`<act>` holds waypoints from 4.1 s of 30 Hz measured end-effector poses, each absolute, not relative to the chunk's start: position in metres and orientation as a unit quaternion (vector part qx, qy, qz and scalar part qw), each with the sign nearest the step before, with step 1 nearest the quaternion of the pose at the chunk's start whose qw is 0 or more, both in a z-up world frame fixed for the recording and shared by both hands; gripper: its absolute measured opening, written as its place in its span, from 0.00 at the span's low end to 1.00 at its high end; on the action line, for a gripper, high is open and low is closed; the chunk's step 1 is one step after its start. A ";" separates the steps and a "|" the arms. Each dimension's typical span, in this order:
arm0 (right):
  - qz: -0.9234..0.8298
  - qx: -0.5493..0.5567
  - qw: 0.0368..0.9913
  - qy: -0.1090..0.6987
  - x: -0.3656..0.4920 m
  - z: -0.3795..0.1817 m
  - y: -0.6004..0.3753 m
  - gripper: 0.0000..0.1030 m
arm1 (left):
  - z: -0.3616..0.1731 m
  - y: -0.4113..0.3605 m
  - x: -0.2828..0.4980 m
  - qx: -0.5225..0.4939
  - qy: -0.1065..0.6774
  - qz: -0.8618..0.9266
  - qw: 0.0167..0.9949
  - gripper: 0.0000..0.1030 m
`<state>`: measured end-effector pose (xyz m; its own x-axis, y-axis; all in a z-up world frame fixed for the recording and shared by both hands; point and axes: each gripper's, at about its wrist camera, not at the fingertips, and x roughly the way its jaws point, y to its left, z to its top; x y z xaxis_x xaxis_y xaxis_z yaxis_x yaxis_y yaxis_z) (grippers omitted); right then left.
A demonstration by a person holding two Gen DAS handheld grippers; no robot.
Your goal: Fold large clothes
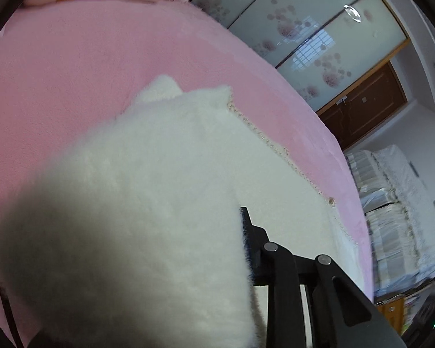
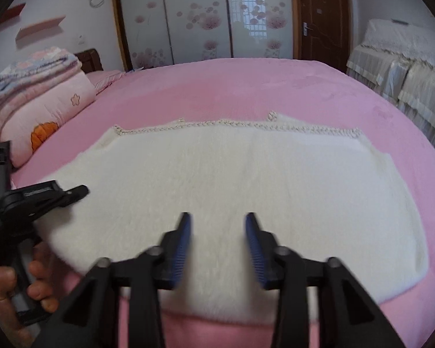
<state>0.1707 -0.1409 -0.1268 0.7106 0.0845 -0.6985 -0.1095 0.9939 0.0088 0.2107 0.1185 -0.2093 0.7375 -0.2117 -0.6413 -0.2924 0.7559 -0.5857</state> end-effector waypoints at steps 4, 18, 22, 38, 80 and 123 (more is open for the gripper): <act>0.065 -0.042 0.925 0.371 0.198 -0.127 -0.131 0.12 | -0.182 0.108 0.206 -0.311 0.337 0.033 0.888 0.20; 0.134 0.023 0.890 0.435 0.223 -0.173 -0.155 0.07 | -0.073 -0.002 0.198 -0.151 0.260 -0.052 0.952 0.20; 0.158 0.111 0.880 0.434 0.225 -0.175 -0.176 0.07 | -0.055 -0.053 0.207 -0.116 0.261 -0.110 0.952 0.20; 0.023 0.252 0.864 0.435 0.104 -0.156 -0.378 0.01 | -0.151 -0.238 0.237 0.046 0.378 -0.180 0.907 0.20; 0.016 0.068 0.920 0.385 0.114 -0.057 -0.360 0.39 | -0.116 -0.105 0.203 -0.029 0.446 -0.096 0.889 0.79; -0.033 0.129 0.880 0.456 0.290 -0.128 -0.435 0.00 | -0.146 -0.133 0.380 -0.023 0.479 -0.139 0.867 0.45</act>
<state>0.2899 -0.4347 -0.1282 0.5822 0.0604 -0.8108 0.1749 0.9646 0.1975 0.3802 -0.1325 -0.1456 0.5032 -0.2626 -0.8233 0.2178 0.9605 -0.1732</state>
